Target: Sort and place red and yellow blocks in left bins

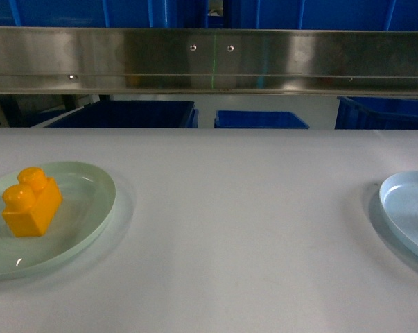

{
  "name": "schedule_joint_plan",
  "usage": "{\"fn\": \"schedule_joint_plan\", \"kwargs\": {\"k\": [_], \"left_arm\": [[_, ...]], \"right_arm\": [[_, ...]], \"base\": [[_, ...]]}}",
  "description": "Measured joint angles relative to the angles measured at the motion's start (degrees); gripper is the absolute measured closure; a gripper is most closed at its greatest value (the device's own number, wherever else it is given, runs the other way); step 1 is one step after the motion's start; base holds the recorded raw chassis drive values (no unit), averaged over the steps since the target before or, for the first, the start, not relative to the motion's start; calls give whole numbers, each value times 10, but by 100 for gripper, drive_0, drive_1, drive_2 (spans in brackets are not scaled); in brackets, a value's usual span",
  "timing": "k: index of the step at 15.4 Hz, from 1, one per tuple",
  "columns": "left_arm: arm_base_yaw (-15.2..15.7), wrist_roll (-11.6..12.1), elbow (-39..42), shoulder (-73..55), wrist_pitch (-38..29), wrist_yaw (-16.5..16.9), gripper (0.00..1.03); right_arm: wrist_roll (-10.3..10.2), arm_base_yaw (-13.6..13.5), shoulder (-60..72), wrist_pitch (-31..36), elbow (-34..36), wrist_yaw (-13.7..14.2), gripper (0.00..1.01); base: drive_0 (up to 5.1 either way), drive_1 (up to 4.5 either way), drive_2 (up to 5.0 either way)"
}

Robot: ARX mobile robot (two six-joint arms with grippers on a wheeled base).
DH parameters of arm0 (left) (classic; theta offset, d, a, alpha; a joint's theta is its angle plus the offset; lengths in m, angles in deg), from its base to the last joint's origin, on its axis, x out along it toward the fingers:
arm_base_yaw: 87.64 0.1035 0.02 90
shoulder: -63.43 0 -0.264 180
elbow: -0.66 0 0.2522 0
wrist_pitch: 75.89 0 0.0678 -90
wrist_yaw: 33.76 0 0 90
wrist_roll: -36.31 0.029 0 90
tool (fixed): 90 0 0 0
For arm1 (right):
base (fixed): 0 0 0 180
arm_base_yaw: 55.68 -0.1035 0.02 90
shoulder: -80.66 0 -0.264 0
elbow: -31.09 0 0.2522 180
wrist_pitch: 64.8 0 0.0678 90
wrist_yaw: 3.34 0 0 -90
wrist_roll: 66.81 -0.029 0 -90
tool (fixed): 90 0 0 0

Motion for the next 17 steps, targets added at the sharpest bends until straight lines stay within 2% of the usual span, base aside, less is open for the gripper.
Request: {"fn": "schedule_joint_plan", "kwargs": {"k": [13,16,17], "left_arm": [[-6,2,0,-2,-6,-4,5],[-12,3,-1,-11,-21,-5,5],[-15,3,-2,-20,-28,-7,5]], "right_arm": [[0,0,2,0,0,-1,3],[2,5,15,19,0,-7,3],[2,14,33,42,-1,-16,3]], "base": [[0,0,0],[0,0,0],[0,0,0]]}}
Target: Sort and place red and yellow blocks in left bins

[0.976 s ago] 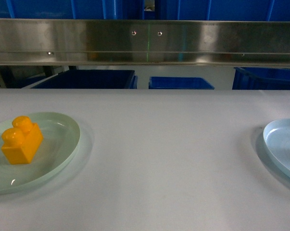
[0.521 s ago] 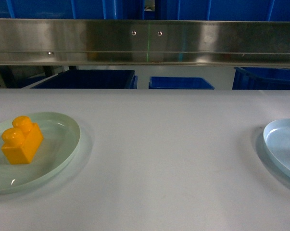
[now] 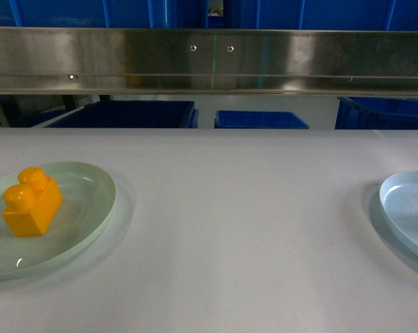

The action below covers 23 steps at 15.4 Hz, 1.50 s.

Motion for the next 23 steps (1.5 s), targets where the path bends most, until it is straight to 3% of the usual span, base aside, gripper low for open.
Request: {"fn": "schedule_joint_plan", "kwargs": {"k": [2,3,4,6,9,10,13,16,17,19,23], "left_arm": [[-8,0,-28,-93,-74,14,5],[-2,0,-58,-158,-129,26,5],[2,0,-95,-229,-181,38,5],[-1,5,-195,-401,-263,43,5],[-22,4,-347,-638,-195,54,5],[-31,7,-368,-699,-222,38,5],[-36,27,-351,-790,-293,23,5],[-20,26,-272,-790,-388,40,5],[-20,24,-261,-783,-403,39,5],[-20,23,-261,-782,-406,40,5],[-20,23,-261,-782,-406,40,5]], "right_arm": [[-4,28,127,91,-30,-11,3],[-19,26,203,123,-74,-28,3],[-20,10,277,150,-130,-18,3],[-21,5,454,184,-265,-17,3],[-34,5,708,122,-433,-9,3],[-33,10,769,122,-459,6,3],[-29,34,854,153,-446,10,3],[-26,46,859,197,-402,-7,3],[-14,46,842,225,-380,-13,3],[5,46,831,240,-371,-13,3],[14,46,841,257,-371,-12,3]], "base": [[0,0,0],[0,0,0],[0,0,0],[0,0,0],[0,0,0],[0,0,0],[0,0,0],[0,0,0],[0,0,0],[0,0,0],[0,0,0]]}}
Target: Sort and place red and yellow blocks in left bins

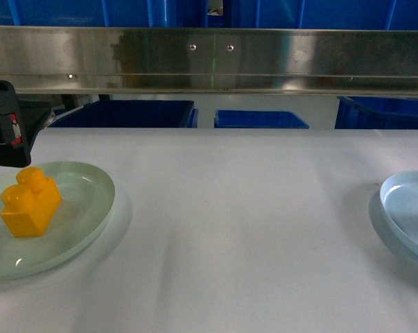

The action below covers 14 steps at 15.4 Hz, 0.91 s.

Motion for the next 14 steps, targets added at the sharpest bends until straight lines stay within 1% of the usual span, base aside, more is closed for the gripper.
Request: {"fn": "schedule_joint_plan", "kwargs": {"k": [1,3,6,9,14], "left_arm": [[0,0,0,0,0,0,5],[0,0,0,0,0,0,5],[0,0,0,0,0,0,5],[0,-1,0,0,0,0,5],[0,-4,0,0,0,0,5]], "right_arm": [[1,1,19,4,-1,1,3],[0,13,64,7,-1,0,3],[-5,27,104,36,-2,-2,3],[-5,25,115,37,-2,-6,3],[-3,6,135,38,2,2,3]], "base": [[0,0,0],[0,0,0],[0,0,0],[0,0,0],[0,0,0]]}}
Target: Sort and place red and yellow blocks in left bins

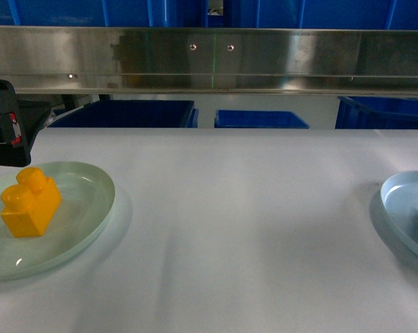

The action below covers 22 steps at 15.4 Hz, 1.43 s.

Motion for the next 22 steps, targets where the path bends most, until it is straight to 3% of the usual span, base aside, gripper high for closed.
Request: {"fn": "schedule_joint_plan", "kwargs": {"k": [2,6,9,10,11,12,15,18,20,22], "left_arm": [[0,-3,0,0,0,0,5],[0,-3,0,0,0,0,5],[0,-3,0,0,0,0,5],[0,-3,0,0,0,0,5],[0,-4,0,0,0,0,5],[0,-3,0,0,0,0,5],[0,-4,0,0,0,0,5],[0,-3,0,0,0,0,5],[0,-13,-14,-2,35,-14,5],[0,-41,-66,-15,87,-29,5]], "right_arm": [[0,-2,21,9,6,0,6],[4,10,36,73,25,4,46],[4,10,34,89,30,3,55],[5,12,14,98,44,-10,70],[4,12,-88,83,61,-46,71],[-5,13,-246,8,90,-97,71],[-18,24,-437,-108,143,-143,71],[-17,1,-619,-222,179,-155,71],[-15,-7,-641,-209,188,-153,71],[-15,-7,-627,-207,199,-150,72]], "base": [[0,0,0],[0,0,0],[0,0,0],[0,0,0],[0,0,0],[0,0,0],[0,0,0],[0,0,0],[0,0,0],[0,0,0]]}}
